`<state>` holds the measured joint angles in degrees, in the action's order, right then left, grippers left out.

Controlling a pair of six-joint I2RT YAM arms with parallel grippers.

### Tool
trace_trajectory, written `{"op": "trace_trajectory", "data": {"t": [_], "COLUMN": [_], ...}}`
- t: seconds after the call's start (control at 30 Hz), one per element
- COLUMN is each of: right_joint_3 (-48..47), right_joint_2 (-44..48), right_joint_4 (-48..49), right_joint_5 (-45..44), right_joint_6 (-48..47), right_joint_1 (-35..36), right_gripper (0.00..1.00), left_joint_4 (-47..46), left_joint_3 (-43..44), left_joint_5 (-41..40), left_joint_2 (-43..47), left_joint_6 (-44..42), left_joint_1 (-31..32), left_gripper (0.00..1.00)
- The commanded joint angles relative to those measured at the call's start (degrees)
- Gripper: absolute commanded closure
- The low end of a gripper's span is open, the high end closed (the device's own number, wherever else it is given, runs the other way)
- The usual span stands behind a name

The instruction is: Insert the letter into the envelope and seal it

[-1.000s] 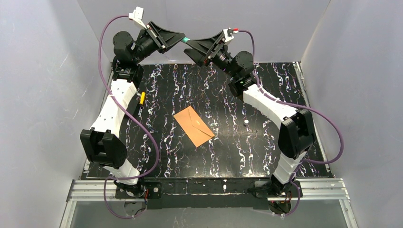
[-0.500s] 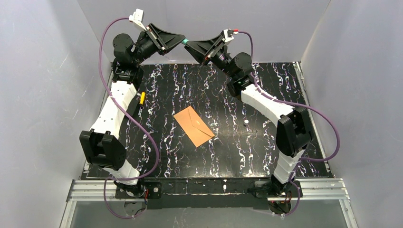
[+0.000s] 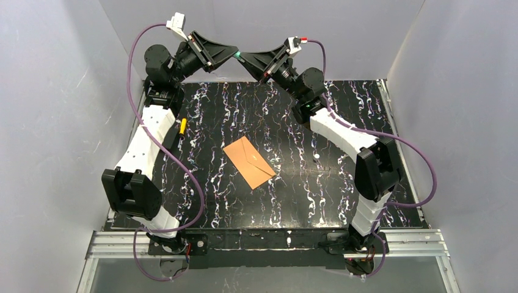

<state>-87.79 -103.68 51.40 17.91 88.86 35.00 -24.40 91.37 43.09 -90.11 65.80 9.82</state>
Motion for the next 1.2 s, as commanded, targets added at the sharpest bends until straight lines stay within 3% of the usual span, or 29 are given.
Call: {"op": "trace_trajectory", "data": {"t": [0.0,0.07,0.13,0.27,0.5,0.6,0.77,0.87,0.9,0.97,1.1,1.17], "right_joint_3": [-2.08,-2.73,-3.90,-6.28,-15.00,-16.23,-19.51,-19.35,-19.56,-19.72,-17.87,-17.85], "right_joint_2": [-0.86,-1.20,-1.37,-0.30,1.76,2.47,3.69,3.73,3.84,4.54,7.36,8.43], "right_joint_4": [4.94,5.21,4.83,-0.18,-32.25,-39.18,-57.75,-60.79,-61.43,-61.02,-57.05,-56.06], "right_joint_5": [0.14,1.03,2.84,7.31,14.53,16.04,4.23,-4.56,-7.03,-9.84,-11.37,-12.97], "right_joint_6": [1.20,0.80,-0.68,-11.24,-63.34,-82.17,-115.91,-125.23,-126.39,-125.71,-118.61,-112.15], "right_joint_1": [0.06,-0.02,-0.02,-0.01,0.89,1.42,6.25,9.16,9.74,10.65,10.72,10.53], "right_gripper": [0.68,0.80,0.82,0.96,0.99,0.99,0.99,0.99,0.96,0.82,0.41,0.26], "left_joint_4": [-3.00,-3.59,-3.72,-3.68,-3.42,-3.18,-1.64,-1.09,-1.15,-1.18,-1.18,-1.22], "left_joint_3": [-0.42,-0.43,-0.39,-0.28,-3.45,-2.88,-2.38,-2.49,-2.60,-2.86,-2.13,-1.97], "left_joint_5": [1.03,0.84,0.56,-0.68,-4.32,-4.29,-4.59,-4.59,-4.70,-4.81,-4.42,-4.31], "left_joint_2": [3.28,3.01,2.93,2.52,3.00,2.58,2.35,2.04,1.96,1.75,1.47,1.65], "left_joint_6": [0.13,0.77,1.19,3.33,11.48,14.24,18.13,20.02,20.39,21.19,18.47,16.31], "left_joint_1": [0.02,0.02,0.02,0.02,0.46,0.45,0.46,0.46,0.46,0.30,0.22,0.12], "left_gripper": [1.00,1.00,1.00,1.00,1.00,1.00,1.00,1.00,1.00,1.00,1.00,1.00]}}
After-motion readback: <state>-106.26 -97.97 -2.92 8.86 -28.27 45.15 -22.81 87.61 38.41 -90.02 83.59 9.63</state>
